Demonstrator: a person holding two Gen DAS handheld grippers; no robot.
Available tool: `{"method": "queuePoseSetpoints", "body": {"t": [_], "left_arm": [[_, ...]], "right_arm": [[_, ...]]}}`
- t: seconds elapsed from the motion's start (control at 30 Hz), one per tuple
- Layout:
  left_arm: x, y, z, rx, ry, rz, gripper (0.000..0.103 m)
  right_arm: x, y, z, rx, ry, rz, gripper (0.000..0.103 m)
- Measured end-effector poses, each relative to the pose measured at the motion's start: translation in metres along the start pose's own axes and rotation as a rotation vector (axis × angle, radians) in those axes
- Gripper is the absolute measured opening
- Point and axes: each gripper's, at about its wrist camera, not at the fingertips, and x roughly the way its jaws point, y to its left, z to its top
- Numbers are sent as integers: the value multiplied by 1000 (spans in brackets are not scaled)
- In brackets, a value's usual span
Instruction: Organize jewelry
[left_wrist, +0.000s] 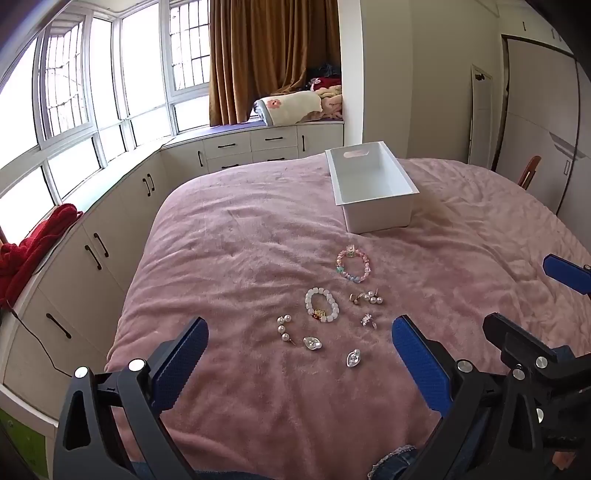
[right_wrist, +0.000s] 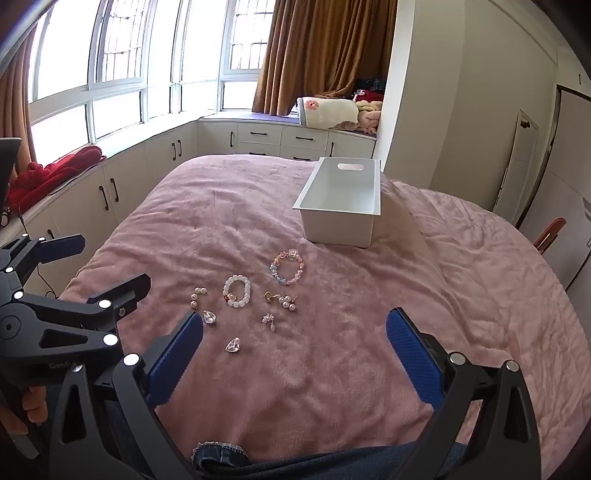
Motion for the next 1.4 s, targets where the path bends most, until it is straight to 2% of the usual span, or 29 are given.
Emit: {"method": "queuePoseSetpoints", "body": {"t": [1.4], "left_arm": [[-4,0,3,-2,-16,-6,101]], "right_arm": [[-7,1,3,1,-24,-3,98]]}}
